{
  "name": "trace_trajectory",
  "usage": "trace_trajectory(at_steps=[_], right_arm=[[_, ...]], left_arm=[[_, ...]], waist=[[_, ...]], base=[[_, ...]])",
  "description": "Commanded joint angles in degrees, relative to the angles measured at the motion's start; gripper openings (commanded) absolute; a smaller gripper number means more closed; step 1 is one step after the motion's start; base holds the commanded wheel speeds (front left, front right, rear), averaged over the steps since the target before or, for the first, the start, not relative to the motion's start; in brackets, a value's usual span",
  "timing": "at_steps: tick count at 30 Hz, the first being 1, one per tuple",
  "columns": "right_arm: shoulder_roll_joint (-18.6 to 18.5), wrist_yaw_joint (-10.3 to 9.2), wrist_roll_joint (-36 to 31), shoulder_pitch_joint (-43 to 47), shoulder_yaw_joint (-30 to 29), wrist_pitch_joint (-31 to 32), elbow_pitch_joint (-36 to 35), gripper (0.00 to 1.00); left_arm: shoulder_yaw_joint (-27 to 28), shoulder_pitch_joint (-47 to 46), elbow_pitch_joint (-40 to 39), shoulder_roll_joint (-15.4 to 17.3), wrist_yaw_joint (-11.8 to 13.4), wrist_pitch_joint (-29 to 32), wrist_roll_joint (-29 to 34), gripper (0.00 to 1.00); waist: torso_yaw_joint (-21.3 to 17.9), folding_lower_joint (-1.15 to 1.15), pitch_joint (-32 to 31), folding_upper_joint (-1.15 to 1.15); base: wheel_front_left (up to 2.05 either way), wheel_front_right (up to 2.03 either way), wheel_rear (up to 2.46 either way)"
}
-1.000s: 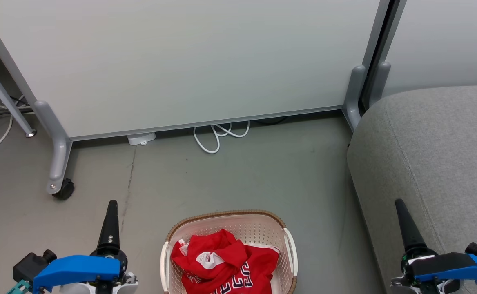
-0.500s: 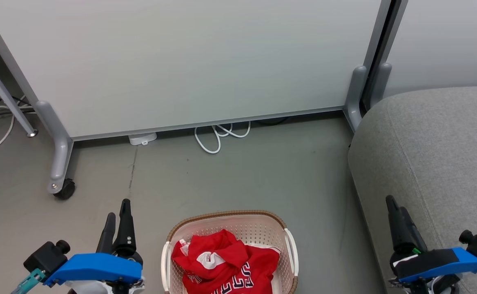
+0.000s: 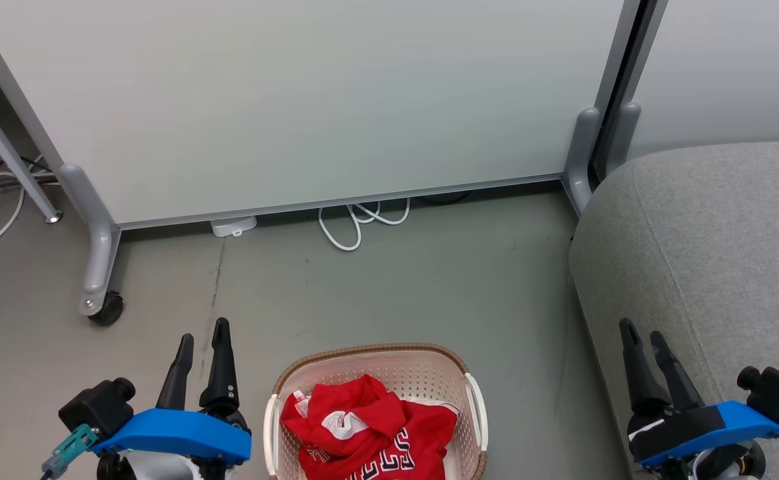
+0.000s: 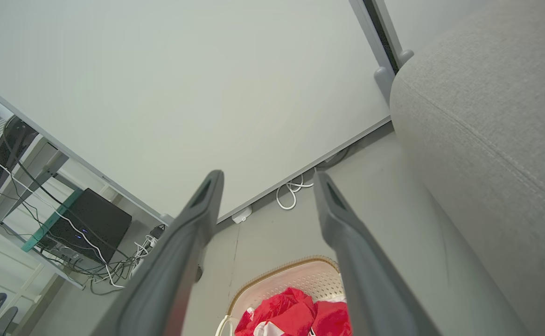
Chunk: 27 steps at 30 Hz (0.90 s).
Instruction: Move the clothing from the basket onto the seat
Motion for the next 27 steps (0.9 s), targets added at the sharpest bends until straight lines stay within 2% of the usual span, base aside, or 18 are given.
trace_trajectory(at_steps=[1, 27], right_arm=[[-0.46, 0.08, -1.95, -0.34, 0.05, -0.53, -0.86, 1.0], [-0.6, 0.11, -18.34, 0.15, -0.07, -2.49, -1.26, 1.0]], left_arm=[[-0.26, -1.26, -0.45, 0.42, -0.03, -0.59, 1.78, 1.0], [-2.5, -1.9, 2.48, 0.09, -0.45, -4.53, 15.66, 1.0]], waist=[[-0.03, 0.0, -0.02, 0.0], [0.11, 0.0, -0.28, 0.0]], base=[[0.0, 0.0, 0.0], [0.0, 0.0, 0.0]])
